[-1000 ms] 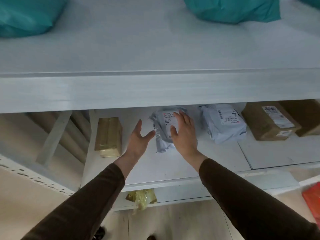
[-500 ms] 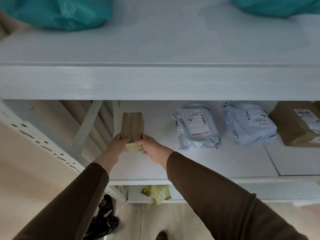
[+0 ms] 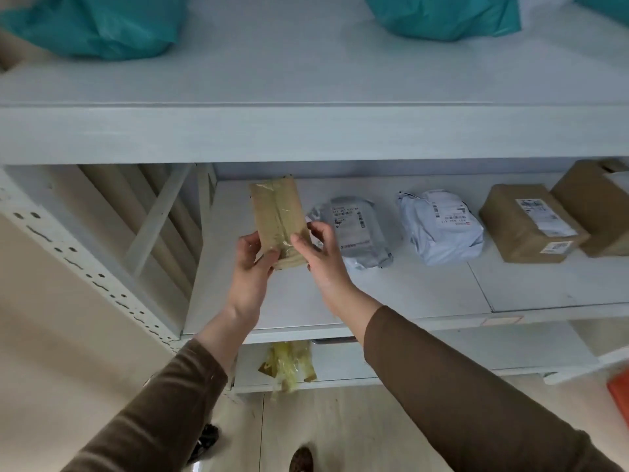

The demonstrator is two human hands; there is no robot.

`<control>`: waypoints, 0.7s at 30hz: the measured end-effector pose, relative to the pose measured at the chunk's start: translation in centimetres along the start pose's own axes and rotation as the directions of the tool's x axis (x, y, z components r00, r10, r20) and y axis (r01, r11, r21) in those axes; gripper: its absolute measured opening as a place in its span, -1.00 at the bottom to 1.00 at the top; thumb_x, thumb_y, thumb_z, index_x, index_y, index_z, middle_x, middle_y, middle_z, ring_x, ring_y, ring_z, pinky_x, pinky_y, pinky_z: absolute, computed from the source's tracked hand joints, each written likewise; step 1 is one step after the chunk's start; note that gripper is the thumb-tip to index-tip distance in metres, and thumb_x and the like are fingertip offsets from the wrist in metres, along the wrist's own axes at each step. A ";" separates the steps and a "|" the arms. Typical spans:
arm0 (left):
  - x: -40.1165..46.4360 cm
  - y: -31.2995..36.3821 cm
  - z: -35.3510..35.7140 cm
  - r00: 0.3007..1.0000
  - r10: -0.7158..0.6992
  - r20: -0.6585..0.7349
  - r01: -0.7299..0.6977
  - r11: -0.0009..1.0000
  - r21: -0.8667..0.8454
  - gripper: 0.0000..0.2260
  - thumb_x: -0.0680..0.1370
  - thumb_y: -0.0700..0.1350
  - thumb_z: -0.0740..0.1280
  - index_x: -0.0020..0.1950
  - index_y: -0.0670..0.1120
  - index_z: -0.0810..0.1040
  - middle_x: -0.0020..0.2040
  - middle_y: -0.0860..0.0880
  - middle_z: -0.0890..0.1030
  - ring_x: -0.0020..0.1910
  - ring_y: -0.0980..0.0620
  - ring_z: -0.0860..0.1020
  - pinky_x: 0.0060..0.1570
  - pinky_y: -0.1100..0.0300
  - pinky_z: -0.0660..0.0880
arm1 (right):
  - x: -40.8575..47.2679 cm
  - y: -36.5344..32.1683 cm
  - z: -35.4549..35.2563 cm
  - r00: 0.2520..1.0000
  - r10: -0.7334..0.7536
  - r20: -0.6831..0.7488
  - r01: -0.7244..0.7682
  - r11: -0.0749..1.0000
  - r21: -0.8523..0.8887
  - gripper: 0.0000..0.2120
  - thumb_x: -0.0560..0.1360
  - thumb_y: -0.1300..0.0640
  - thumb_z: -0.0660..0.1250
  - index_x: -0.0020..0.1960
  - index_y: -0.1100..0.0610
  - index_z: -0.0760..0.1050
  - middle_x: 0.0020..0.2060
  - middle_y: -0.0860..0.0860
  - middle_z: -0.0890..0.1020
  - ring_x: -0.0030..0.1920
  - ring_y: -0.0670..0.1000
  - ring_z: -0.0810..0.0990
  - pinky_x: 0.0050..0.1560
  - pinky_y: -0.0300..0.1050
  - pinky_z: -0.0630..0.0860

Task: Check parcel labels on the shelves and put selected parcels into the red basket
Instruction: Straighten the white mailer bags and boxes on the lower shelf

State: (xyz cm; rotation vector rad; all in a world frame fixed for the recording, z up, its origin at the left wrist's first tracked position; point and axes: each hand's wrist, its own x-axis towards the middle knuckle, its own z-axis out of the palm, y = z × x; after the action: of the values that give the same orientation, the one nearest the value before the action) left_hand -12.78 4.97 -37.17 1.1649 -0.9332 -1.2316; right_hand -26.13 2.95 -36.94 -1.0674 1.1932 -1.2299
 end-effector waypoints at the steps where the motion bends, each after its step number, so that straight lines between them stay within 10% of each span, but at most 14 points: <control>1: -1.3 0.2 1.1 0.999 0.029 0.036 -0.029 1.000 -0.003 -0.81 0.68 -0.29 0.27 0.23 -0.05 0.43 0.24 -0.10 0.59 0.17 0.01 0.59 0.18 0.13 0.55 | -0.8 -0.5 -1.2 1.000 -0.012 -0.022 0.013 0.999 0.041 -0.58 0.52 0.02 0.47 0.30 0.05 0.42 0.28 -0.01 0.55 0.06 -0.13 0.57 -0.03 -0.28 0.44; 7: -7.4 -0.1 5.6 0.992 0.076 0.099 -0.071 0.996 -0.057 -0.96 0.70 -0.20 0.29 0.13 -0.11 0.47 0.22 -0.04 0.56 0.17 0.01 0.53 0.20 0.05 0.45 | -7.0 -1.9 -8.6 0.983 0.180 -0.033 -0.156 0.921 0.357 -0.81 0.60 0.04 0.37 0.19 -0.03 0.48 0.18 0.01 0.65 0.20 0.11 0.63 0.16 0.12 0.57; 14: -12.5 -0.3 8.7 0.895 -0.263 0.360 0.286 0.958 -0.012 -0.18 0.48 0.12 0.52 0.65 0.06 0.21 0.40 -0.01 0.62 0.40 -0.07 0.56 0.50 -0.13 0.35 | -14.0 -2.0 -14.6 0.934 0.310 0.181 -0.355 0.731 0.582 -0.51 0.63 -0.18 0.19 0.39 0.09 0.55 0.29 0.16 0.65 0.24 0.20 0.61 0.30 0.15 0.56; 21: -17.1 0.2 12.0 0.882 -0.205 0.424 0.235 0.972 -0.020 -0.38 0.51 0.04 0.46 0.56 0.05 0.40 0.31 -0.01 0.68 0.21 0.02 0.65 0.27 0.01 0.50 | -17.6 -1.2 -17.9 0.928 0.316 0.196 -0.369 0.727 0.579 -0.48 0.67 -0.18 0.13 0.45 0.11 0.50 0.35 0.18 0.60 0.21 0.19 0.63 0.11 0.11 0.67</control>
State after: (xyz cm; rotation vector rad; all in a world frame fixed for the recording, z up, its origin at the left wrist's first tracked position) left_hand -26.71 20.07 -33.47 0.9839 -1.0809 -1.7348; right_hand -43.44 21.15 -36.23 -0.3808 0.7851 -1.1391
